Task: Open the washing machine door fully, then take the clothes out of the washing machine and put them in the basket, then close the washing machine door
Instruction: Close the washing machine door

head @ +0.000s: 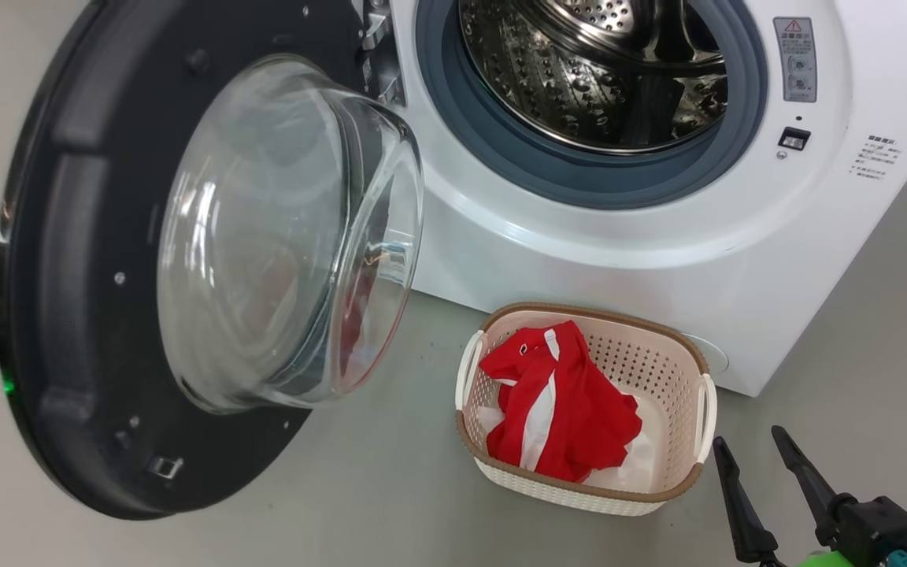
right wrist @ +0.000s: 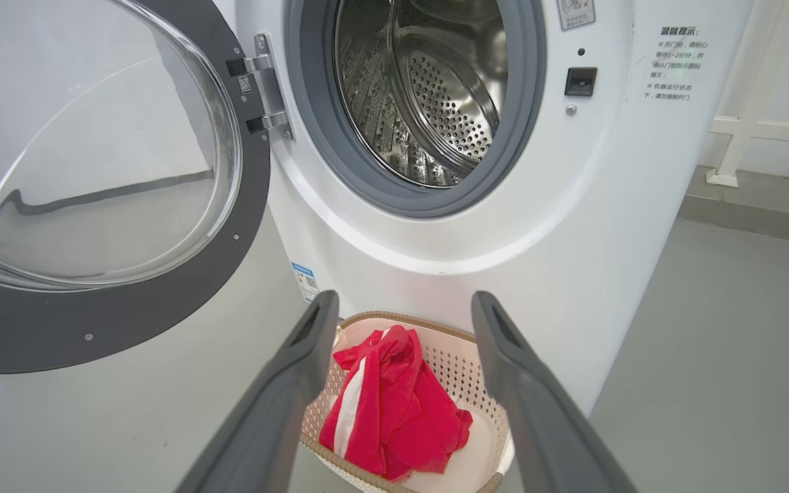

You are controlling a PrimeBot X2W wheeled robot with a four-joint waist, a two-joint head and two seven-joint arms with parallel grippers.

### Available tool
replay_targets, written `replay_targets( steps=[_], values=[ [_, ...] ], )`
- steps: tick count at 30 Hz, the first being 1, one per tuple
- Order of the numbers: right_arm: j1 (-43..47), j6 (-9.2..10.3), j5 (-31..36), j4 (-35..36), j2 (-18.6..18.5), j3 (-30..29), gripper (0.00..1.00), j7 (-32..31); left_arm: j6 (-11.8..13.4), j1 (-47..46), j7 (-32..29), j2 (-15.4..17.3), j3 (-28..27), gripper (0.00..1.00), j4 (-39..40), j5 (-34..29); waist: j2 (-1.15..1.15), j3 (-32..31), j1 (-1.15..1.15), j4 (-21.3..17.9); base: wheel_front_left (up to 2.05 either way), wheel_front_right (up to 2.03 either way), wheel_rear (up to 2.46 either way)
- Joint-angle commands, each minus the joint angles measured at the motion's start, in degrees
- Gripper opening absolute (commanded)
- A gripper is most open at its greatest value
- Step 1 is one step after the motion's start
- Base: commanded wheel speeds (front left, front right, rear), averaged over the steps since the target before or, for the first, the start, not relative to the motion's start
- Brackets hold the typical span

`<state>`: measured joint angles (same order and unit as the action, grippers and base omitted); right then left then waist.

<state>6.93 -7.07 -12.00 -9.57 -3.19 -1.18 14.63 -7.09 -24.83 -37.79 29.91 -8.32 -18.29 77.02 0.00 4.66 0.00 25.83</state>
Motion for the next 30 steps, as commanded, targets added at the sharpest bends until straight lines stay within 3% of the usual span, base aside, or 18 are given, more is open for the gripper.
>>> replay_targets(
  steps=[1, 14, 30],
  values=[
    [-0.58, -0.42, 0.47, 1.12, -0.31, 1.32, 1.0, 0.37, -0.39, -0.5, -0.58, 3.04, -1.33, 0.0, 2.55, 0.88, 0.0, -0.31, 0.0, -0.14, 0.0, 0.0, 0.0],
    [-0.2, -0.42, 0.35, 1.24, 0.08, 1.42, 1.0, 0.37, -0.39, 2.08, -0.17, 3.41, 7.06, 0.0, 15.83, 4.84, 0.0, -1.03, 0.0, -1.69, 0.0, 0.0, 0.0],
    [-1.3, -0.42, 0.39, 1.36, 0.22, 0.86, 1.0, 0.37, -0.39, -1.31, 5.45, 1.81, 17.31, 0.0, 20.23, 4.5, 0.0, 0.71, 0.0, -4.49, 0.0, 0.0, 0.0]
  ],
)
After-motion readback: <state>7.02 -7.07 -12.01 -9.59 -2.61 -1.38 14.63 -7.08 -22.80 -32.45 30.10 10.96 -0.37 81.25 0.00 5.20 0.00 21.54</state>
